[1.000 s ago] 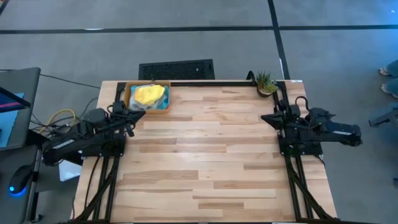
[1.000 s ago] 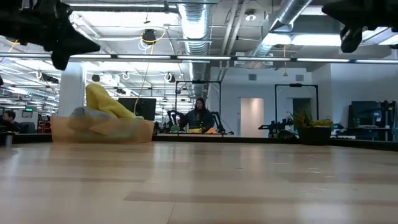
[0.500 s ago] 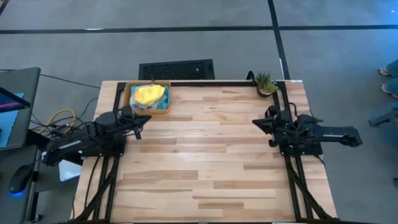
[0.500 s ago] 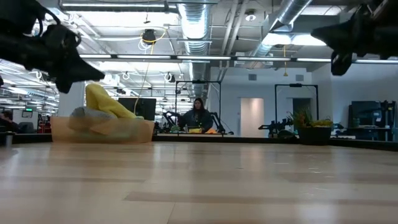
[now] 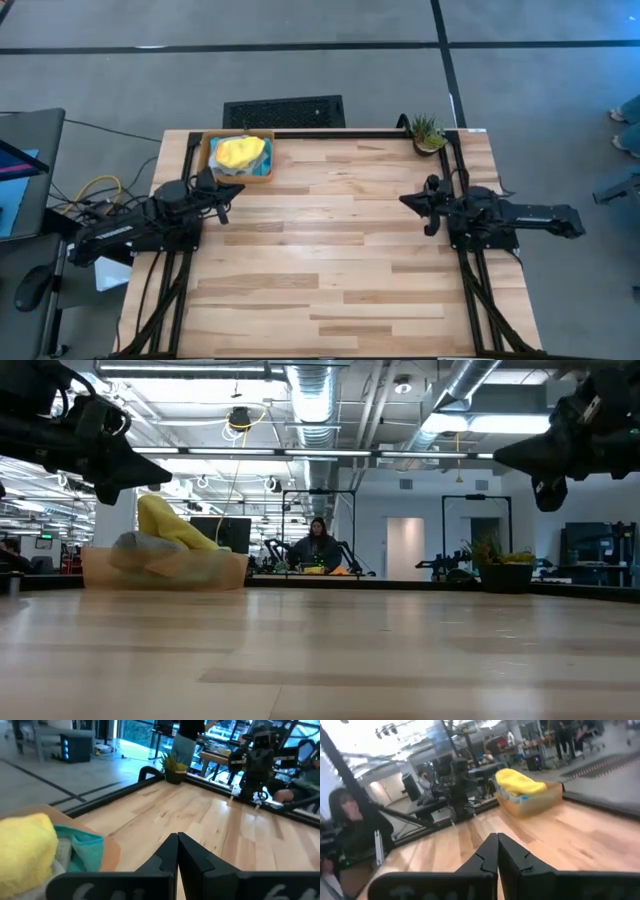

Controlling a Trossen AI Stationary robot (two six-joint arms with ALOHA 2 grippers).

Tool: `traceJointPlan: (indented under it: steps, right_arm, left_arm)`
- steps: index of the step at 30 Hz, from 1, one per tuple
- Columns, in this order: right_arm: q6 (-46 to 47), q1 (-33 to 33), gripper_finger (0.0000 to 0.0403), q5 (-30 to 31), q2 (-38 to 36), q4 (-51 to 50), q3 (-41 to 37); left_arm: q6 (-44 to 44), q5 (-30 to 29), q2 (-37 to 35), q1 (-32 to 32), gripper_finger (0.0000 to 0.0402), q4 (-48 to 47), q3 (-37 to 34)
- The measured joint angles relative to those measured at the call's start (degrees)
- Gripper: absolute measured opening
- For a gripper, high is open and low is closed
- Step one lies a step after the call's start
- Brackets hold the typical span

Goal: Fold microfiber towels
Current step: Return to Home Position

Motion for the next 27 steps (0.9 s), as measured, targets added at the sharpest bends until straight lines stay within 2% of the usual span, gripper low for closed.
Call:
traceJointPlan:
  steps: [6, 27]
  right_arm:
    - [2.0, -0.1, 0.0040, -0.1, 2.0, -0.1, 0.0]
    - [1.9, -0.1, 0.0040, -0.1, 2.2, -0.1, 0.0]
  left_arm:
    - [7.2, 0.0, 0.0, 0.0, 0.0000, -0.1, 0.0]
    - [5.8, -0.1, 0.0, 0.0, 0.0000, -0.3, 0.0]
